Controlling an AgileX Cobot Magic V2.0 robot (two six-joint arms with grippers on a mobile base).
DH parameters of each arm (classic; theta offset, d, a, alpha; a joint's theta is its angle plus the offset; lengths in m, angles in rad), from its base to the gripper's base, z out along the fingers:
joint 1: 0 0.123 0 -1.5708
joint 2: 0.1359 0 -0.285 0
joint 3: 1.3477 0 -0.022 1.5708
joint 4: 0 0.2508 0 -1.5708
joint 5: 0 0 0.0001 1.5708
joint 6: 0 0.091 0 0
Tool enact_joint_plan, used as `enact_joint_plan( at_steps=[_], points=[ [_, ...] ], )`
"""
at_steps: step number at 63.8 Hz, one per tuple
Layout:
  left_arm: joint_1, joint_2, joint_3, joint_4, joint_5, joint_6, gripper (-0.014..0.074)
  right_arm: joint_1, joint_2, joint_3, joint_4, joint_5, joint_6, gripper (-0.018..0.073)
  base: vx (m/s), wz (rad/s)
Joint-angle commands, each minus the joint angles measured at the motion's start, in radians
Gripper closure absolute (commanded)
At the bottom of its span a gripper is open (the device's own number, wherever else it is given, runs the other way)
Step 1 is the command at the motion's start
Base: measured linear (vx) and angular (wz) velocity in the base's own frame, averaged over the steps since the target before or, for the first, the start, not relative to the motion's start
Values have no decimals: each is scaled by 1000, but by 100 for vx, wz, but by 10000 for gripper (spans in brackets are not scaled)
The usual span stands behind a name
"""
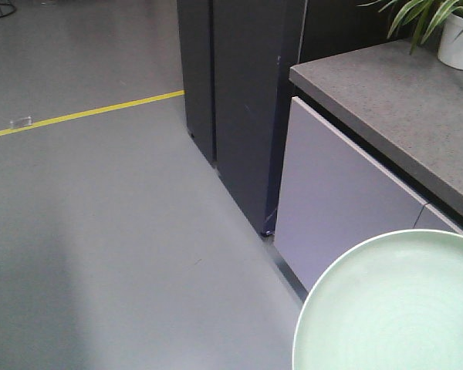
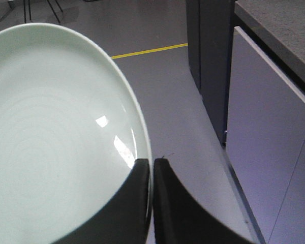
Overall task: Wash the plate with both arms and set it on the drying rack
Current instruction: 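Keep holding the plate while driving down the aisle, then keep holding the plate while driving up to the sink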
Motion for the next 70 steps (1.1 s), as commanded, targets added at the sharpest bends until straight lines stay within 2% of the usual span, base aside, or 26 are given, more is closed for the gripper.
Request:
enact_joint_plan(
  at_steps=[1, 70],
  points=[
    [0, -14, -26, -9, -72, -9, 603, -3, 16, -25, 2, -82, 0, 561, 12, -34],
    [0, -14, -26, -9, -72, -9, 603, -3, 16, -25, 2, -82, 0, 561, 8, -28]
  ],
)
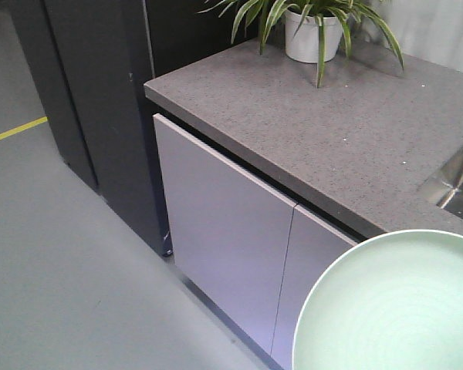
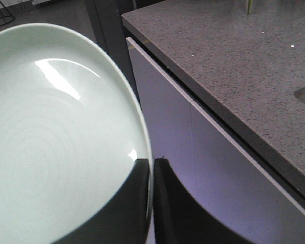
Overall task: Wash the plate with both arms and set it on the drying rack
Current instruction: 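Keep holding the plate while driving up to the sink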
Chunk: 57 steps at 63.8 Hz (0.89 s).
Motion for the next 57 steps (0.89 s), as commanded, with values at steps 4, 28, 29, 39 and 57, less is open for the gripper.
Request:
enact_joint_plan(
  at_steps=[4, 28, 29, 39, 57],
  points=[
    [0, -14, -26, -9, -72, -9, 603, -3, 16, -25, 2, -82, 0, 561, 8, -29],
    [0, -14, -26, -9, -72, -9, 603, -3, 16, -25, 2, -82, 0, 561, 8, -31],
    [0, -14, -26, -9, -72, -9, 603, -3, 16, -25, 2, -82, 0, 561, 8, -31],
    [0, -14, -26, -9, -72, -9, 603, -3, 16, -25, 2, -82, 0, 561, 8, -31],
    [0, -14, -26, -9, -72, -9, 603, -3, 16, -25, 2, -82, 0, 561, 8, -34]
  ],
)
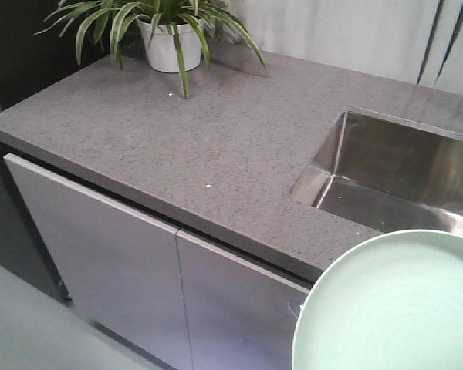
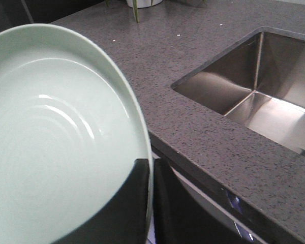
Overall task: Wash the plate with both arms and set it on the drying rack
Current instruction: 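Keep holding the plate while driving up to the sink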
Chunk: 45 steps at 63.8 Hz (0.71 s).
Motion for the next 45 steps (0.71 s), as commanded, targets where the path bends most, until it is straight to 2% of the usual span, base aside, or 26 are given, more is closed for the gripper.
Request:
enact_joint_plan(
  at_steps=[1, 45],
  points=[
    [0, -14, -26, -9, -72, -9, 603, -3, 16, -25, 2, -82, 0, 561, 9, -37],
    [0, -14, -26, -9, -72, -9, 603, -3, 16, -25, 2, -82, 0, 561, 8, -34]
  ],
)
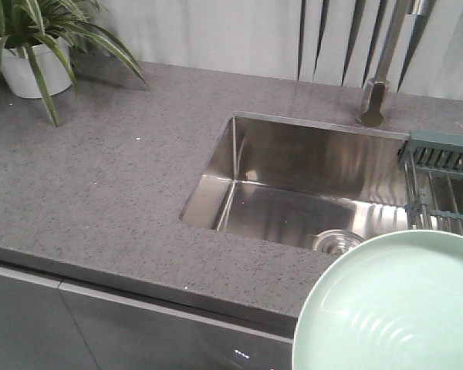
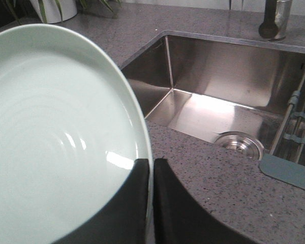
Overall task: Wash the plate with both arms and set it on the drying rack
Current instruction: 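Keep holding the plate while driving up to the sink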
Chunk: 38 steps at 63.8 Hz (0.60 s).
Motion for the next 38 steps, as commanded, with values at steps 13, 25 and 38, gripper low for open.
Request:
enact_joint_plan(
  at_steps=[13, 25, 38],
  points=[
    [0, -14, -26, -9, -72, -9, 603, -3, 16, -25, 2, -82, 0, 561, 8, -29],
    [0, -14, -26, -9, -72, -9, 603, -3, 16, -25, 2, -82, 0, 561, 7, -27],
    [0, -14, -26, -9, -72, -9, 603, -3, 16, -25, 2, -82, 0, 561, 6, -18]
  ],
)
